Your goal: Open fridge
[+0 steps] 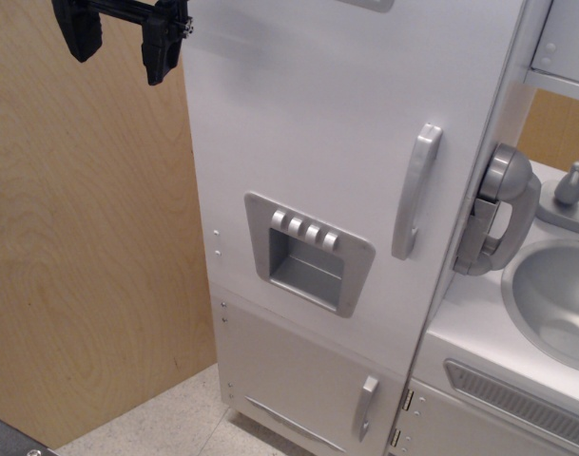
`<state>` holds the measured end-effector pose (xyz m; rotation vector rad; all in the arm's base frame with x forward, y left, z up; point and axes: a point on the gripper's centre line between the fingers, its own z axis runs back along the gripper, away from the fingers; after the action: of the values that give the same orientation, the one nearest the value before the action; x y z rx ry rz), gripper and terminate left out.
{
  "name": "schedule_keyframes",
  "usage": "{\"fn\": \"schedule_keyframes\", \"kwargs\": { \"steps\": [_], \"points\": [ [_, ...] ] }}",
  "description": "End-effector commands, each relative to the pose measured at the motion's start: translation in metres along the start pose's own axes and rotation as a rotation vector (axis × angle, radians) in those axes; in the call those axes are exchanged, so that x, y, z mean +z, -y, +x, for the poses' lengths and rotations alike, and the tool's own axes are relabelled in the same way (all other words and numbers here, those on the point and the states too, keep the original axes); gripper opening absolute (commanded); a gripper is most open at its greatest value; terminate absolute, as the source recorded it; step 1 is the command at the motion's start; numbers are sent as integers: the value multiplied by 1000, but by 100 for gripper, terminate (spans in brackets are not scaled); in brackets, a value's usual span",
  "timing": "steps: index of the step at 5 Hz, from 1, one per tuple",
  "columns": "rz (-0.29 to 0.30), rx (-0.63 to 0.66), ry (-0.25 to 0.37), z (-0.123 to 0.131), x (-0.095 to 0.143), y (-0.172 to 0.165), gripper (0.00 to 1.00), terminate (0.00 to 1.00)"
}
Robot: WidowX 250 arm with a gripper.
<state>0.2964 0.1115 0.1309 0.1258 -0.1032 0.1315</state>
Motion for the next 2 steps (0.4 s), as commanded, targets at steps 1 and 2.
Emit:
{"fn": "schedule_keyframes", "kwargs": {
  "steps": [1, 2],
  "points": [
    [0, 0, 0, 0, 0, 0, 100, 0],
    [-19, -6, -18, 0, 2, 33, 100, 0]
  ]
}}
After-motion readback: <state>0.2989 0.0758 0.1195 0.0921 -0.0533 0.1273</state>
